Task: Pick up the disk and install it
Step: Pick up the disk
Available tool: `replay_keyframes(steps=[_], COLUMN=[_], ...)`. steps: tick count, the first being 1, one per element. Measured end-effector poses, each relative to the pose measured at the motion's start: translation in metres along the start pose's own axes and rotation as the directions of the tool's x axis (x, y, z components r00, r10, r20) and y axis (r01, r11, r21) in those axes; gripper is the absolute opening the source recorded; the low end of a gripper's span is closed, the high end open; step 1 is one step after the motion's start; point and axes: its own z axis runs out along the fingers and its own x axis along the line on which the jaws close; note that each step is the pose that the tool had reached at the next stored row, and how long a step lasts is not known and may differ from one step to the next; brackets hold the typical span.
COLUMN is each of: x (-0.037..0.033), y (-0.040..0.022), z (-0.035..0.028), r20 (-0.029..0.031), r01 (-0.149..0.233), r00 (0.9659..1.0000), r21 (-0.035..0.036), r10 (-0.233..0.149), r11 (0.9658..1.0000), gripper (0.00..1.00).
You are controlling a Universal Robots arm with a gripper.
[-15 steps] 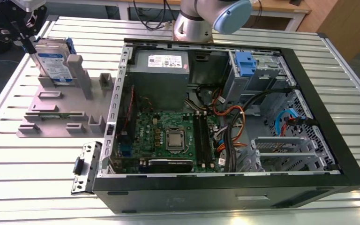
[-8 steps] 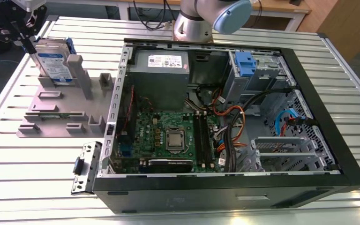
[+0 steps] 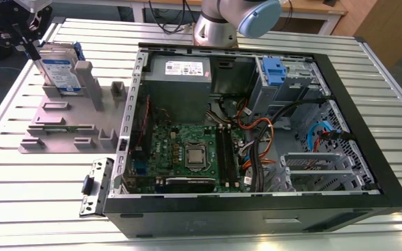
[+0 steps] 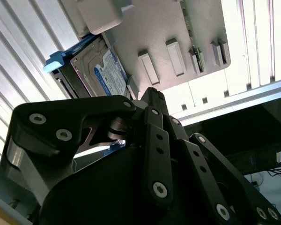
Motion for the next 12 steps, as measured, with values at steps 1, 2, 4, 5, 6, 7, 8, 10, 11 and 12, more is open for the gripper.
replay_keyframes(steps=[1,2,4,5,6,7,8,10,11,12], x=[0.0000,0.0000,0.0000,0.0000,0.0000,0.0000,0.0000,0.0000,0.0000,0.0000], y=[0.0000,0.0000,0.0000,0.0000,0.0000,0.0000,0.0000,0.0000,0.0000,0.0000], z=[0.0000,0.0000,0.0000,0.0000,0.0000,0.0000,0.0000,0.0000,0.0000,0.0000], r20=[-0.0001,0.0000,-0.0002,-0.0003,-0.0004,-0.0004,-0.0005,-0.0006,-0.0007,-0.0008], r01=[0.002,0.003,0.007,0.008,0.010,0.012,0.014,0.017,0.019,0.020], r00=[1.0000,1.0000,1.0000,1.0000,0.9999,0.9999,0.9999,0.9999,0.9998,0.9998], r21=[-0.0001,-0.0001,-0.0002,-0.0002,-0.0003,-0.0003,-0.0003,-0.0004,-0.0005,-0.0005], r10=[-0.002,-0.003,-0.007,-0.008,-0.010,-0.012,-0.014,-0.017,-0.019,-0.020], r11=[1.0000,1.0000,1.0000,1.0000,0.9999,0.9999,0.9999,0.9999,0.9998,0.9998], gripper=[0.10,0.10,0.10,0.10,0.10,0.10,0.10,0.10,0.10,0.10])
